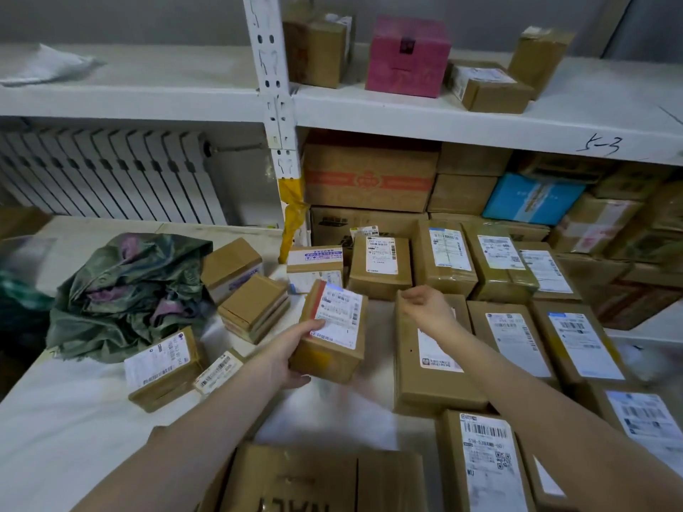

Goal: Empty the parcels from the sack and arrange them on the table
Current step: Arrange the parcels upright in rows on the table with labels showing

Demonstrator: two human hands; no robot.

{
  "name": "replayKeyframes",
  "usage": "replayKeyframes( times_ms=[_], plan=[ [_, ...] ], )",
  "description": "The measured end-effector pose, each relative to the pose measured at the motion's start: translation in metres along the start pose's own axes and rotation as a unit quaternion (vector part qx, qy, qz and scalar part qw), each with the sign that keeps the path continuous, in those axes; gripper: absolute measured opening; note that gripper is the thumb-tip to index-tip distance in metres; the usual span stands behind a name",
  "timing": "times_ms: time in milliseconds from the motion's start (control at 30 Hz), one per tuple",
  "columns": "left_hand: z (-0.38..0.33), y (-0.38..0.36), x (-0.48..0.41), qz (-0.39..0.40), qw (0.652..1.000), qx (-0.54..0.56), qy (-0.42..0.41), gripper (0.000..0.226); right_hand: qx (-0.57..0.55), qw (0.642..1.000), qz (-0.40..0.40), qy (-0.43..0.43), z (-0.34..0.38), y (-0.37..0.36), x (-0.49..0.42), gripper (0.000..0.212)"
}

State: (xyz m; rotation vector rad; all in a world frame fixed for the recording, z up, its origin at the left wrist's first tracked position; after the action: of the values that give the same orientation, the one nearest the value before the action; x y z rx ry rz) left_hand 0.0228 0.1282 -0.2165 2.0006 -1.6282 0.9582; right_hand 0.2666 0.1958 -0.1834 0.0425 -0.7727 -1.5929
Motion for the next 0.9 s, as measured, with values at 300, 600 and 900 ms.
replayKeyframes(
  times_ms=[300,600,900],
  plan=[
    [0.000,-0.067,-0.046,0.027,0.999,0.015,-0.009,0.029,0.111,0.984,-0.011,0.142,0.022,0.003,-0.053,0.028],
    [-0.017,-0.083,-0.097,-0.010,0.951,-0.291,-0.106,0.058,0.223,0.947,0.059,0.222,0.042,-0.032,-0.091,0.027],
    [-0.090,-0.051,-0.127,-0.045,0.839,-0.477,-0.259,0.033,0.383,0.895,0.005,0.230,0.085,-0.084,-0.130,0.070]
  ],
)
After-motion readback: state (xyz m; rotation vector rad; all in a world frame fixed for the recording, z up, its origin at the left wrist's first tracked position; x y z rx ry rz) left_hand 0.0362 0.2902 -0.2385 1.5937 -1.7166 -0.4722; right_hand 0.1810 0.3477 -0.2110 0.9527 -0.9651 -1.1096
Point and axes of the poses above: each hand's wrist, its own x-axis away from the middle knuckle, its own y-axis out of the back of the hand, z = x × y, the point moved 5 cm from there along -x, towards the middle knuckle, and after that the axes turned 10 degrees about -y, right-handed, at the moved point
